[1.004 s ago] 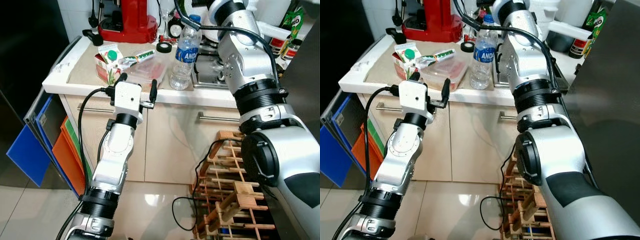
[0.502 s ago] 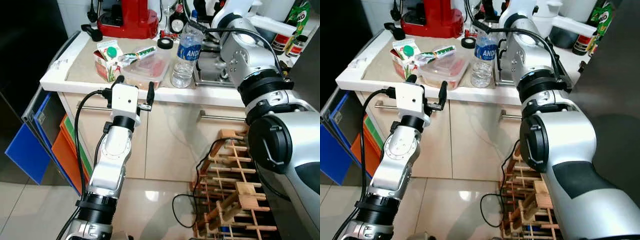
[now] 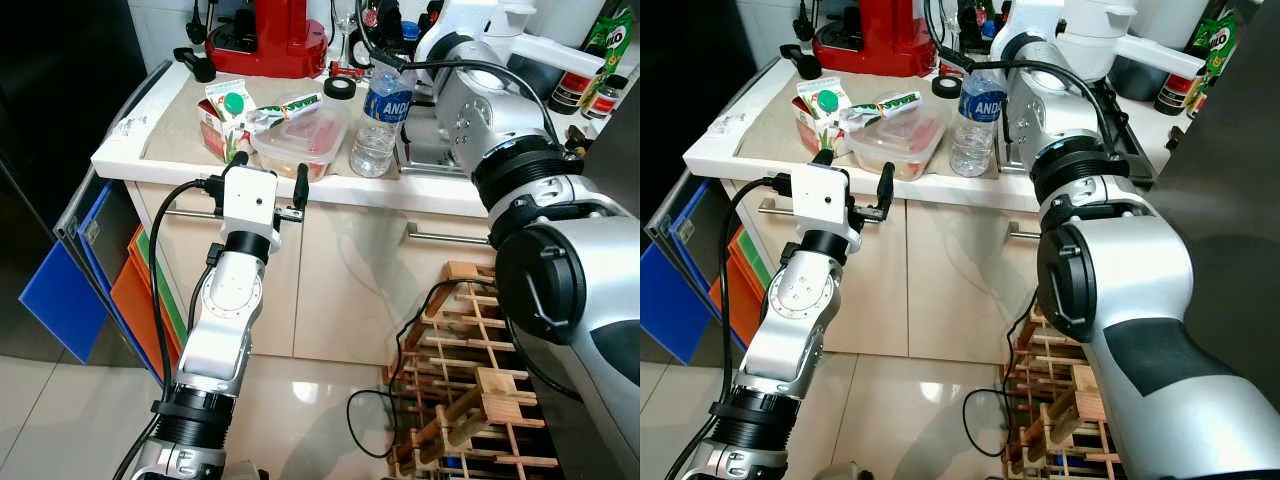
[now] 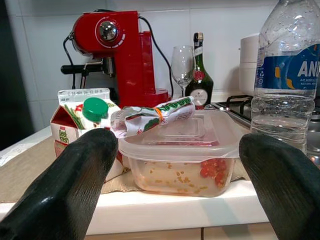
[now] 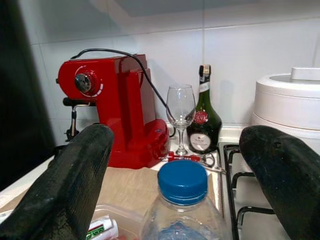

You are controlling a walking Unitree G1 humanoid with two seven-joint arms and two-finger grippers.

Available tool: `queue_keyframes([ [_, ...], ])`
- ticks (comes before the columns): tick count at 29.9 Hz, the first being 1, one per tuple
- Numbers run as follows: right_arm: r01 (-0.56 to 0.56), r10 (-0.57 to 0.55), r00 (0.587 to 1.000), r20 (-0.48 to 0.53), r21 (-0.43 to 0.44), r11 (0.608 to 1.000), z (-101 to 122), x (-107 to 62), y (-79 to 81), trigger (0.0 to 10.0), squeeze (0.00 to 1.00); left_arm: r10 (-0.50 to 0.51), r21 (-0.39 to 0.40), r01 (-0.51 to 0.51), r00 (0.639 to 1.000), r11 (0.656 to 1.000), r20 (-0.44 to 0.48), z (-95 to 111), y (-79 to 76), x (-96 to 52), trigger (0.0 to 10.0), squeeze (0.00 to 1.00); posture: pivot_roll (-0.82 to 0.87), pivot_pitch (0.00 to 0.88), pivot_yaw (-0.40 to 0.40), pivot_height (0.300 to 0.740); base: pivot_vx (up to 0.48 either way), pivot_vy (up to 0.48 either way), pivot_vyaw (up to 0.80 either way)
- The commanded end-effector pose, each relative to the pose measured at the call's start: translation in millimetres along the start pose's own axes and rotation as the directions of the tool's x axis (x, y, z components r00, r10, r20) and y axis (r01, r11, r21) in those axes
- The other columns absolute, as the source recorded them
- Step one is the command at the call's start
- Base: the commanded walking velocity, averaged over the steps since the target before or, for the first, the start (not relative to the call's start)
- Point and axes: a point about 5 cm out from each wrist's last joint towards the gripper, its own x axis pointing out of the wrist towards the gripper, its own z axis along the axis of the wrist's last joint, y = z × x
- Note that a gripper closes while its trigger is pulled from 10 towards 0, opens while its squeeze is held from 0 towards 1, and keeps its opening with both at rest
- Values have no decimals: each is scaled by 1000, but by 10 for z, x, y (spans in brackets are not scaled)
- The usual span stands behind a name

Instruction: Restocking fridge

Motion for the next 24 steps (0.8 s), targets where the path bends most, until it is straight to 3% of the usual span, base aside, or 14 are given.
queue_keyframes([
  [1,22,-22,1000,-2,-1,1000,57,7,-48,10000,0,7,-6,-7,1000,1000,5,35,-9,5,10000,0,127,0,-78,740,0,0,0],
  [17,48,-49,998,-45,-9,999,-21,-2,-83,10000,0,2,23,-2,1000,1000,22,54,-24,18,10000,0,128,0,-84,740,0,0,0],
  [18,57,-57,997,-47,-8,998,-24,-4,-94,10000,937,1,22,-2,1000,1000,23,56,-28,20,10000,0,128,0,-84,740,0,0,0],
  [19,62,-62,997,-50,-6,998,-29,-5,-102,10000,1000,6,13,-7,1000,1000,17,50,-26,24,10000,0,128,0,-84,740,0,0,0],
  [24,64,-64,996,-54,-5,998,-37,-7,-105,10000,1000,11,9,-12,1000,1000,11,40,-13,33,10000,0,126,0,-84,740,0,0,0],
])
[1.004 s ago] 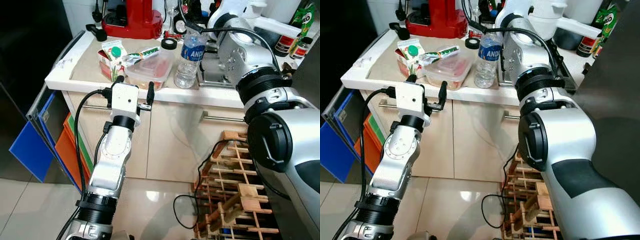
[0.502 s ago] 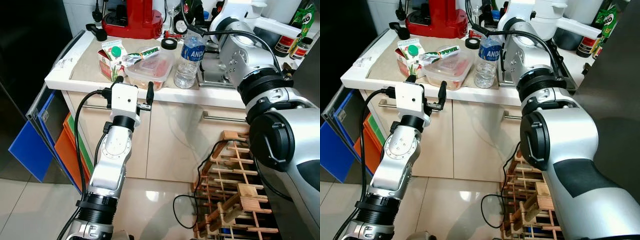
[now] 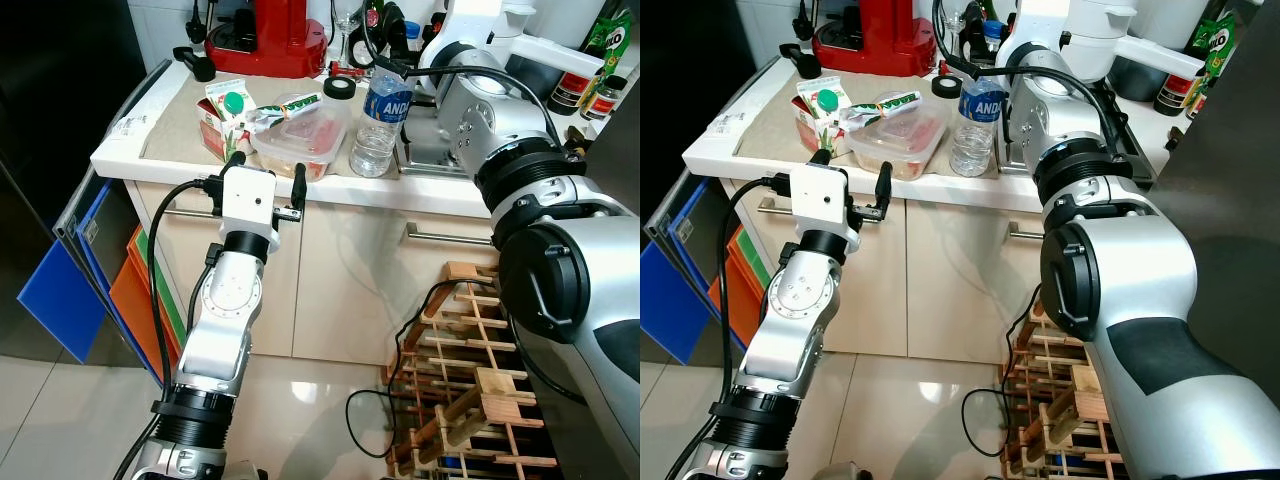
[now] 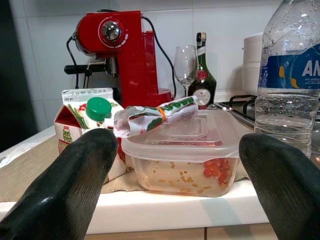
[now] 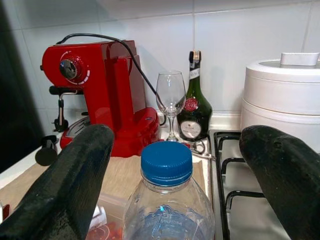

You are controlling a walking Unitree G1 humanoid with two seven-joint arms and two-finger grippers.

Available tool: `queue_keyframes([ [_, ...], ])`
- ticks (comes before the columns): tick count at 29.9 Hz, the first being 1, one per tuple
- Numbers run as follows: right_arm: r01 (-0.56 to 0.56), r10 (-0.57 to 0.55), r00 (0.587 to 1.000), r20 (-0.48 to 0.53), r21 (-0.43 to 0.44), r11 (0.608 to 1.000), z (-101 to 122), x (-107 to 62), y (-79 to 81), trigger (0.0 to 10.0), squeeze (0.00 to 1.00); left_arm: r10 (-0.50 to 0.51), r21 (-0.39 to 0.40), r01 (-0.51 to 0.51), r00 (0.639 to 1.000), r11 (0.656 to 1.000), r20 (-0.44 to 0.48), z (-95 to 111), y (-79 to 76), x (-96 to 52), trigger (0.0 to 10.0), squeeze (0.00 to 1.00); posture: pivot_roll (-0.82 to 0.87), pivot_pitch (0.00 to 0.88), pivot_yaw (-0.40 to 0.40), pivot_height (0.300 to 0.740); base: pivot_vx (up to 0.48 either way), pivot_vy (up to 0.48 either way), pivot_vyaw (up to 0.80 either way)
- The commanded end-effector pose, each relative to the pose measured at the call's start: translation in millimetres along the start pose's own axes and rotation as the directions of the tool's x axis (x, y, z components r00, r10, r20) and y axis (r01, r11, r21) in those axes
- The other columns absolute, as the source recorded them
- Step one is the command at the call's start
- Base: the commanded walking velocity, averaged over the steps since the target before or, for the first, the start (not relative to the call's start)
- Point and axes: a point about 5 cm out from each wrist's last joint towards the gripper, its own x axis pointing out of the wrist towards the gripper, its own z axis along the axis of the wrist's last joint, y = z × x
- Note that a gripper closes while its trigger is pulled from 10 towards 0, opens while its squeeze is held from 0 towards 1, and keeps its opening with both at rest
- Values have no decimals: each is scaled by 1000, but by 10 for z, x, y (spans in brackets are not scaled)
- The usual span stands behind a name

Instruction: Restocking fridge

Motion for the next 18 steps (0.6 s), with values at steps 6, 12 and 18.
queue_keyframes([
  [6,22,-22,1000,-8,13,1000,29,0,-64,10000,1000,5,-6,-5,1000,1000,7,35,-18,32,10000,0,127,0,-85,740,0,0,0],
  [12,27,-27,1000,-9,2,1000,13,-3,-75,0,255,5,-11,-5,1000,1000,-1,26,-18,32,10000,0,125,0,-83,740,0,0,0],
  [18,22,-22,1000,-20,9,1000,-11,-4,-67,0,0,4,-11,-4,1000,1000,-6,19,-18,33,10000,0,125,0,-82,740,0,0,0],
])
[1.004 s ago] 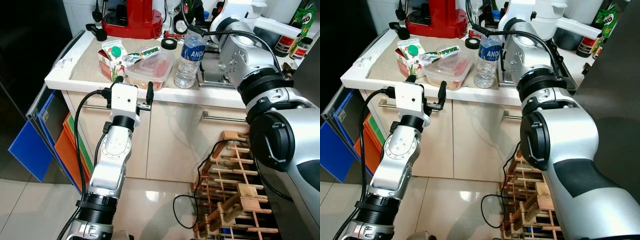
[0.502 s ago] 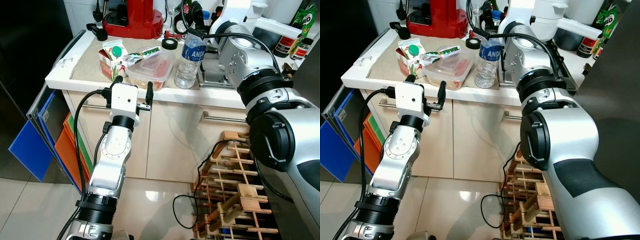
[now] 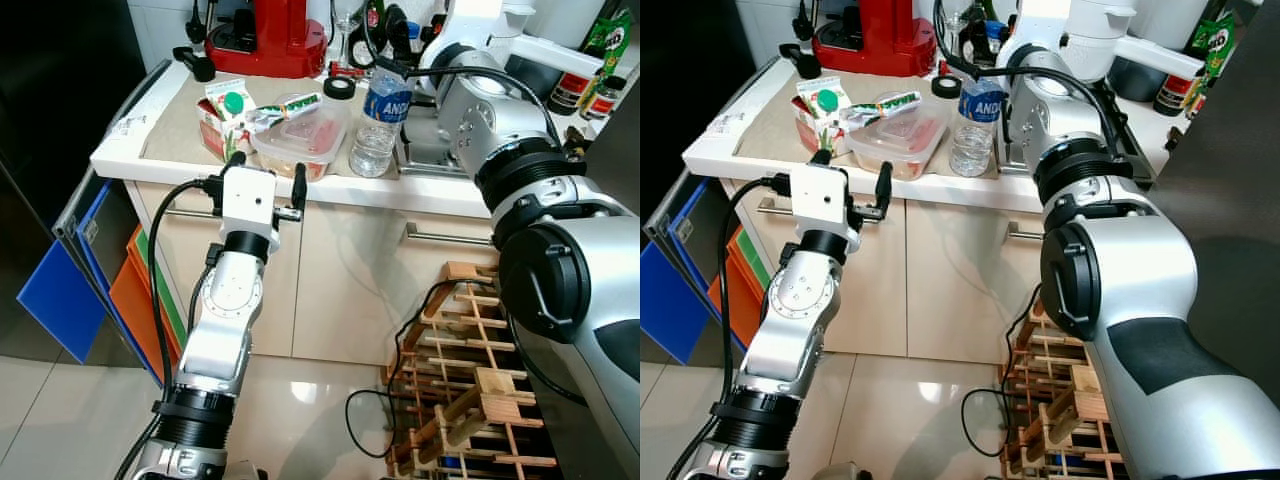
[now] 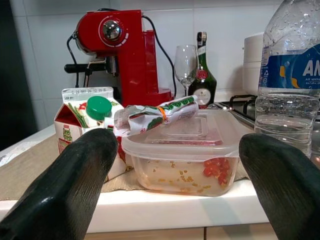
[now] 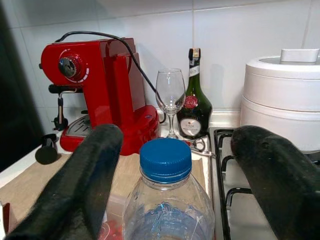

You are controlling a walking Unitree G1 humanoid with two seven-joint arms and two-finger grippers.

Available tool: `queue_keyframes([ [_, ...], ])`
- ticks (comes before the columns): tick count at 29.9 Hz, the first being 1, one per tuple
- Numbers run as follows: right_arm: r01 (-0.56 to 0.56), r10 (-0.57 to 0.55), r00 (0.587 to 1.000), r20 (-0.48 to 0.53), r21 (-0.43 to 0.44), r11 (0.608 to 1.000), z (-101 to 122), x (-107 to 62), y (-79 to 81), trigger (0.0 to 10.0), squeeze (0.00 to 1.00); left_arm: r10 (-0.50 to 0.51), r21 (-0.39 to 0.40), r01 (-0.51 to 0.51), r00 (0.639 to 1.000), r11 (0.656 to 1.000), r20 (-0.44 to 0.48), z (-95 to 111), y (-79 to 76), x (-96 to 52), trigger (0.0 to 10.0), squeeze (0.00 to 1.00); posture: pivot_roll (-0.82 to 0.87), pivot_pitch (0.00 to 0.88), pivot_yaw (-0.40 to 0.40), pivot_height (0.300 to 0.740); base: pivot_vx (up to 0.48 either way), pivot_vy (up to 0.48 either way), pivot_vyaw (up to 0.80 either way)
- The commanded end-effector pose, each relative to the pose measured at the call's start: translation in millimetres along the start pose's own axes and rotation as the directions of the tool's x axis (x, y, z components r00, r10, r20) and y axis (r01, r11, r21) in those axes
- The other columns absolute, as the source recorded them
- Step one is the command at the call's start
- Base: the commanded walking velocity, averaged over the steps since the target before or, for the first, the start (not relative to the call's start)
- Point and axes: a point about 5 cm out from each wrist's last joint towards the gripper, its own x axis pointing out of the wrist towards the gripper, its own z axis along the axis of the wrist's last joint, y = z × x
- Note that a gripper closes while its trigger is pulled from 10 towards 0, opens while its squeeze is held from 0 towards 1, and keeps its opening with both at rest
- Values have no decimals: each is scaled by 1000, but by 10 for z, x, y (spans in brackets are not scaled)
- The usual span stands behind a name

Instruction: Restocking fridge

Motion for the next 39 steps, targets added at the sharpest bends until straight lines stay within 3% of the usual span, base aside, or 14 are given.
queue_keyframes([
  [1,18,-18,1000,-12,4,1000,-3,-4,-58,0,0,2,-7,-2,1000,1000,-3,21,-14,32,10000,0,125,0,-82,740,0,0,0],
  [22,-7,8,1000,-13,26,1000,-40,-6,-20,0,0,6,-4,-6,1000,1000,-17,3,-14,39,10000,0,125,0,-84,740,0,0,0],
  [27,-38,34,994,103,36,999,149,1,30,0,0,7,-1,-7,1000,1000,-17,5,-10,39,10000,0,128,0,-82,740,0,0,0],
  [31,-53,56,971,233,-18,998,382,-8,82,0,0,8,0,-8,1000,1000,-17,3,-5,38,10000,0,127,0,-82,740,0,0,0],
  [37,-47,53,968,243,-31,998,394,-10,92,0,0,4,1,-4,1000,1000,-17,-1,-13,38,10000,0,128,0,-83,740,0,0,0],
  [38,-49,53,973,226,-22,999,364,-6,88,3255,0,3,1,-3,1000,1000,-17,-1,-14,38,10000,0,128,0,-83,740,0,0,0],
  [39,-43,43,976,213,-5,999,331,-5,74,10000,0,3,1,-3,1000,1000,-17,-1,-15,39,10000,0,128,0,-83,740,0,0,0],
])
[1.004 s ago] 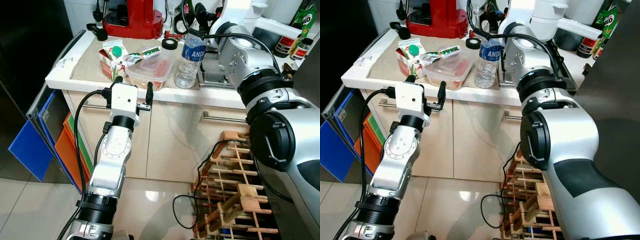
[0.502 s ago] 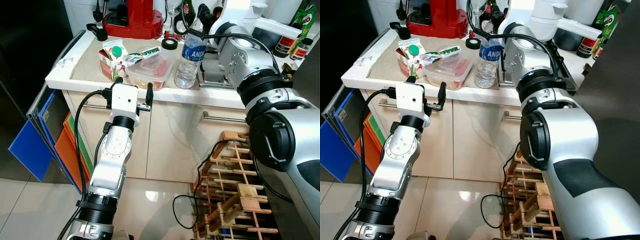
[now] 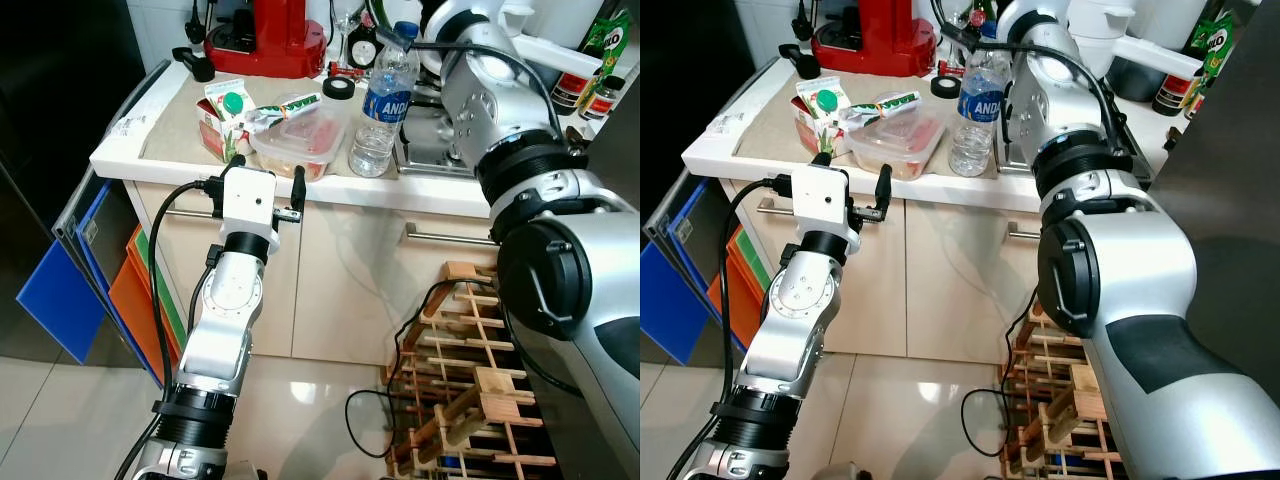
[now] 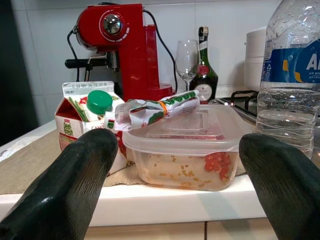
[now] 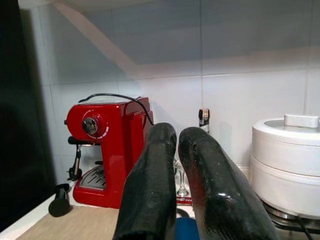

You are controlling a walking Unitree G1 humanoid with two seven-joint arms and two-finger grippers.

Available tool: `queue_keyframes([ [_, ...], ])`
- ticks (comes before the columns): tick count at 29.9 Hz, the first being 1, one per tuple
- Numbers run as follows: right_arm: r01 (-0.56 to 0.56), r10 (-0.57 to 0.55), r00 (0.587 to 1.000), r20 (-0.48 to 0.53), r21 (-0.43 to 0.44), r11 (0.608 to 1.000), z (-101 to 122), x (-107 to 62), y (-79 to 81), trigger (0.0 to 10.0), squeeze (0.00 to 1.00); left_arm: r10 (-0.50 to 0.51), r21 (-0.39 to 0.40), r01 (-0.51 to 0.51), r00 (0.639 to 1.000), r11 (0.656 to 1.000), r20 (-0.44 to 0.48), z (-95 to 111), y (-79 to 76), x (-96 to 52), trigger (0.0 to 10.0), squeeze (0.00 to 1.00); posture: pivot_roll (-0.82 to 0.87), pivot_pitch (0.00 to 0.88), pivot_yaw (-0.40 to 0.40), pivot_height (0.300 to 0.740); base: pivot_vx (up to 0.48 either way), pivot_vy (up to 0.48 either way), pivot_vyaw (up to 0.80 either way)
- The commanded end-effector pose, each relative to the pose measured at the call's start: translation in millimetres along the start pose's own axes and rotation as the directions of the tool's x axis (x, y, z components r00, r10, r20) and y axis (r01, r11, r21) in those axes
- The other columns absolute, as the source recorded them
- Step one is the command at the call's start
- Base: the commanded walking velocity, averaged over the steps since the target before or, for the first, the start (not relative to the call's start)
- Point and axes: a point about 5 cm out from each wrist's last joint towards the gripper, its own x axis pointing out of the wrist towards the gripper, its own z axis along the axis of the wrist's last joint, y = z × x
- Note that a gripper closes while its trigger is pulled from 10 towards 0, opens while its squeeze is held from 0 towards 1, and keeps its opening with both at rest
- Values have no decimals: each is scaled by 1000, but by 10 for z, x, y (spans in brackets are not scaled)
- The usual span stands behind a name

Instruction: Restocking fridge

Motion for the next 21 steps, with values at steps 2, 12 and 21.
queue_keyframes([
  [2,4,-3,999,-50,31,1000,-71,-9,-16,10000,1000,-2,-1,2,1000,1000,5,24,-20,39,10000,0,130,0,-85,740,0,0,0],
  [12,7,-1,997,-83,76,997,-121,-18,-34,10000,1000,-68,10,69,996,998,-53,-58,-100,19,10000,0,132,0,-85,740,0,0,0],
  [21,19,4,987,-159,145,989,-234,-40,-31,10000,1000,-66,55,74,990,996,-121,-159,-83,6,10000,0,134,0,-88,740,0,0,0],
])
